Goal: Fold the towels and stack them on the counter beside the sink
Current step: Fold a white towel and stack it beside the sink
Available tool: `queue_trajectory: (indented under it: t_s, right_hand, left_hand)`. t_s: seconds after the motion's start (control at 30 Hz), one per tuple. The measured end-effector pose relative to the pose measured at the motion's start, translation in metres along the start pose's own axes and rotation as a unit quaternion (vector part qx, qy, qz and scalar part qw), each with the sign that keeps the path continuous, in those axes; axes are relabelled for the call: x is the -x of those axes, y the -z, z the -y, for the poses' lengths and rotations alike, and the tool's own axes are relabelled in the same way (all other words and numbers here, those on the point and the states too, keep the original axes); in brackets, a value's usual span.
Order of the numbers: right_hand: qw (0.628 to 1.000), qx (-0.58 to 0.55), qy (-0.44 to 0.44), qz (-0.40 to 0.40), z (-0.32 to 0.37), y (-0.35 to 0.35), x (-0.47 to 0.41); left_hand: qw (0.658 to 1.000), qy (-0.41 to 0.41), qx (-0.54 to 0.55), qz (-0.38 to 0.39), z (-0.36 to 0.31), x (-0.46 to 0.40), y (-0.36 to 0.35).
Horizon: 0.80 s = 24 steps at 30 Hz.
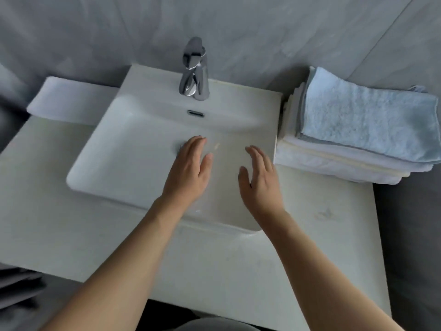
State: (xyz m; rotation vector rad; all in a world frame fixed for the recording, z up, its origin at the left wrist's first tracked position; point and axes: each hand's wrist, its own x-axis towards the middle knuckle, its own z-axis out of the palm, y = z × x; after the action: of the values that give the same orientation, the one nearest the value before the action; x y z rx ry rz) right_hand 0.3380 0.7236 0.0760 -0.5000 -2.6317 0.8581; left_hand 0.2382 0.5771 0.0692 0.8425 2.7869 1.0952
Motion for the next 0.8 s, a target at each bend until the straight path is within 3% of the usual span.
queue_trajectory:
  t_s: [0.3, 0.63, 0.73, 0.8]
  right_hand:
    - [0.998, -0.057, 0.002, -0.003, 0.149, -0.110, -0.021]
    - [0.994, -0.090, 0.029, 0.055, 0.241, -0.188, -0.060]
    - [0.980, -0.179, -0.066, 0.064, 0.279, -0.223, -0.079]
    - [0.931, -0.295, -0.203, 0.076, 0.302, -0.247, -0.094]
  left_hand:
    - [1.000, 0.003, -0.008, -0.014, 0.140, -0.009, 0.123]
    - [0.995, 0.062, -0.022, -0.072, 0.233, -0.001, 0.211]
    - [0.992, 0.086, -0.032, -0.089, 0.272, -0.006, 0.239]
    - [0.986, 0.128, -0.011, -0.107, 0.301, -0.018, 0.253]
